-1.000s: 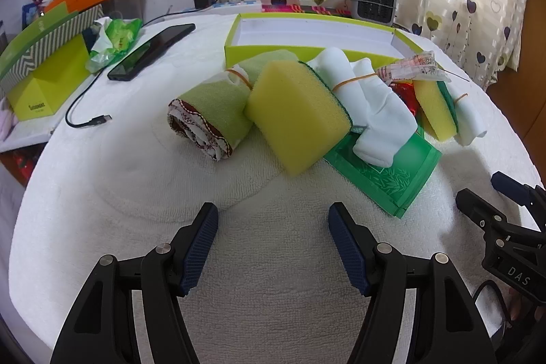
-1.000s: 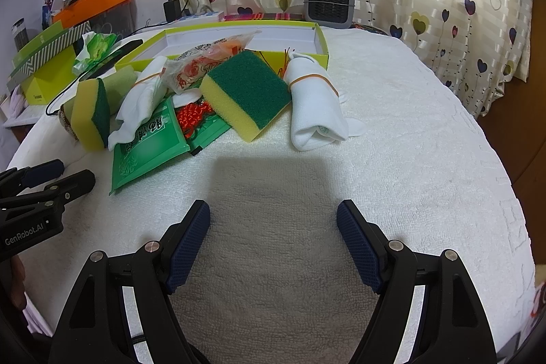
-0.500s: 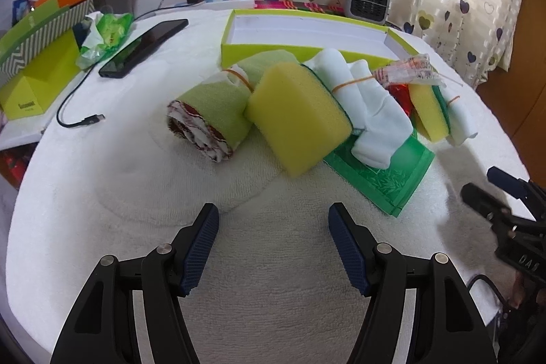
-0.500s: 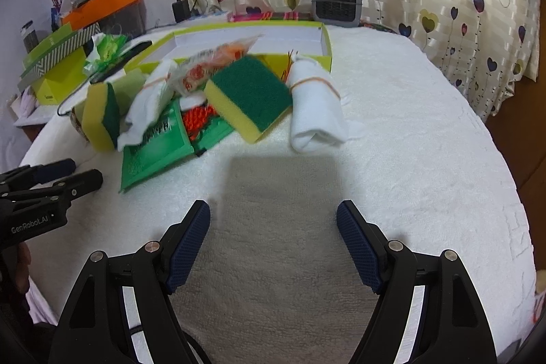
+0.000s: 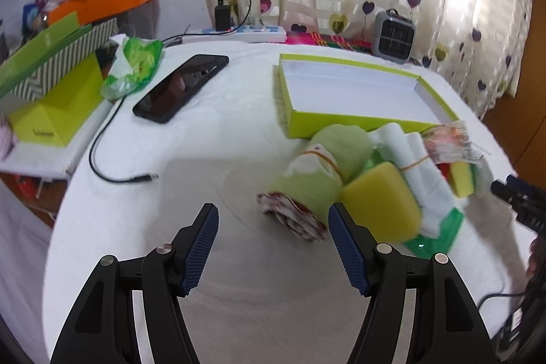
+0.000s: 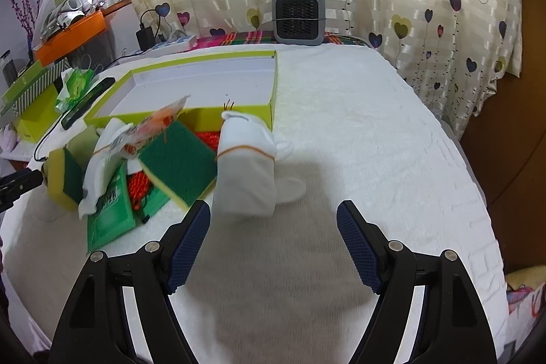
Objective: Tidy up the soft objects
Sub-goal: 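Grasp the white rolled towel with the right tool while the left tool grasps the green rolled towel, then carry both rolled towels into the empty yellow-green tray with both tools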
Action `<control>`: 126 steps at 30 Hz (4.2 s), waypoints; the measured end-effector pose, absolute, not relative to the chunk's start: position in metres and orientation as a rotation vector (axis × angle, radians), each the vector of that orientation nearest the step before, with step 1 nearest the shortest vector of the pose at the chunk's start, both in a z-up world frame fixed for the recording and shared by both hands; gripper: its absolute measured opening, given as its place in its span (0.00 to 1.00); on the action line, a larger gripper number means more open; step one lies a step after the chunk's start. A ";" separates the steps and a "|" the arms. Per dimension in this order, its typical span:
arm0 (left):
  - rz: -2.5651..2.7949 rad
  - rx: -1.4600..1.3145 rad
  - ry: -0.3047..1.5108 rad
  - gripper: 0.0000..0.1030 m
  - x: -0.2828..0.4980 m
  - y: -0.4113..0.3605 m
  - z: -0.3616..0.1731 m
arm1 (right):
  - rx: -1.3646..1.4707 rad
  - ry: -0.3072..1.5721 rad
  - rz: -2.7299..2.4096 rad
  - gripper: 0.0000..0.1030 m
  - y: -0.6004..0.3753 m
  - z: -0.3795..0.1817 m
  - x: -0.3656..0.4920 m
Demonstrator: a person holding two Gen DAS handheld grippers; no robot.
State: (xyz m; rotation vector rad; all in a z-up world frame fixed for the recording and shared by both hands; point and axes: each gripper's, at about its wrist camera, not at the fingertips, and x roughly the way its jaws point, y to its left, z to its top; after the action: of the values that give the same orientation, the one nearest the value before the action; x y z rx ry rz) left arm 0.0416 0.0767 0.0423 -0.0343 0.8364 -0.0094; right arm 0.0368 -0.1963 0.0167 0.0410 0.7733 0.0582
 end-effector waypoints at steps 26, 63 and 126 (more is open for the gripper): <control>-0.187 -0.030 0.922 0.65 0.107 0.079 0.025 | 0.051 0.850 0.114 0.75 -0.197 0.005 0.083; -0.213 -0.119 0.888 0.31 0.087 0.087 0.033 | 0.178 0.817 0.175 0.24 -0.227 0.016 0.053; -0.255 -0.080 0.967 0.32 0.265 0.010 0.035 | 0.040 0.907 0.208 0.24 -0.157 0.021 0.228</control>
State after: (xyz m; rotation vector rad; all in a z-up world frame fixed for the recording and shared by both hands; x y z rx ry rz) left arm 0.2646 0.0105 0.0352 -0.0802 0.9672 -0.2554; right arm 0.2278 -0.1572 0.0211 0.0399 0.9066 0.2079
